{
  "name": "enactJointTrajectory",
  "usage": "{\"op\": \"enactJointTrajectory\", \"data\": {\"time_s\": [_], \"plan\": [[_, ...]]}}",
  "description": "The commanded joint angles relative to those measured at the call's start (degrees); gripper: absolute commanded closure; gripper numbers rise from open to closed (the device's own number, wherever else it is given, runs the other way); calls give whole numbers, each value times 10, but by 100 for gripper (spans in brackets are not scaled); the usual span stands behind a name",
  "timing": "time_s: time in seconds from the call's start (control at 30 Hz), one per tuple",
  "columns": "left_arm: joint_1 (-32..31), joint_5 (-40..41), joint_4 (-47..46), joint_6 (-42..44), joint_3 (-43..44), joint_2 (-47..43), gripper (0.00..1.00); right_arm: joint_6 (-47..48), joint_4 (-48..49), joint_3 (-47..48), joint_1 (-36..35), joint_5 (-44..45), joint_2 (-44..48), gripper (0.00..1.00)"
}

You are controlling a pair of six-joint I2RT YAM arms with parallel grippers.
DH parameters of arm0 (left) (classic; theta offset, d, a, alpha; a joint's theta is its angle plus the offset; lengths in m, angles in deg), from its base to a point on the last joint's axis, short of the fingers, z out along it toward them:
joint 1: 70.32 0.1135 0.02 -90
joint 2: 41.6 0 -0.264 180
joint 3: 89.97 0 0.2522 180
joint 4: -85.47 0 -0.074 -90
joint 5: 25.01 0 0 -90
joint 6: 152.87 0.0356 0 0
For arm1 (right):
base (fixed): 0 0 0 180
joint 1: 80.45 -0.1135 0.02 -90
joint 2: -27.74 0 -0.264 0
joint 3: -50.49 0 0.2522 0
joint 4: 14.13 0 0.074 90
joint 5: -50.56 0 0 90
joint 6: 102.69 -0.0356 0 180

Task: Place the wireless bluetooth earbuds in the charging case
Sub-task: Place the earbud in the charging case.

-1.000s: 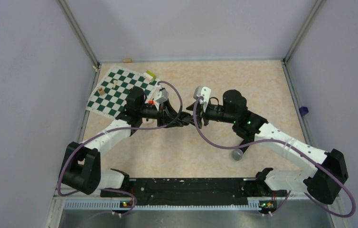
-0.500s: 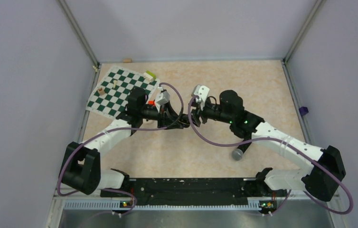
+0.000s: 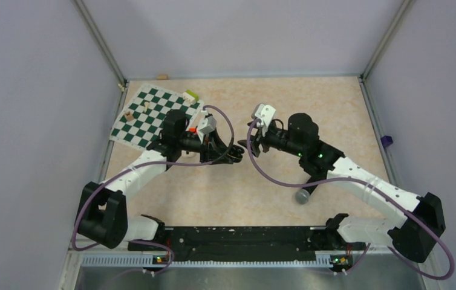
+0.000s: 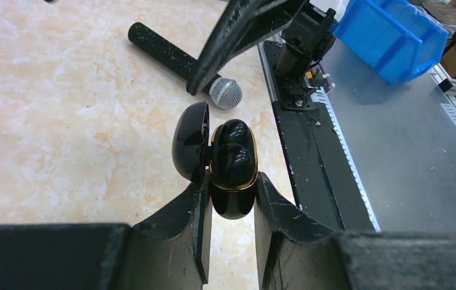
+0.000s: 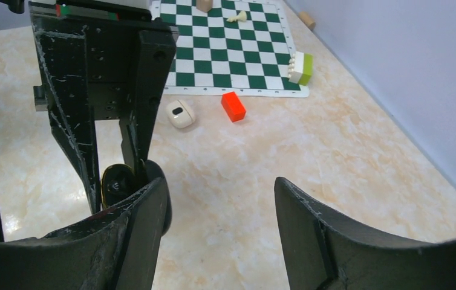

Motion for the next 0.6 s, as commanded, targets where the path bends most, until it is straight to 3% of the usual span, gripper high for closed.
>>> {"op": "enactJointTrajectory", "data": {"time_s": [0.0,0.23,0.57], "plan": [[-5,-24,27,37,28,-20,100,1,26,0,12,3,25,34],[-6,-30,62,67,34,-26,100,58,-22,-3,16,-98,32,18],[-6,-31,68,73,34,-26,100,124,-82,-1,18,-145,32,13]]}}
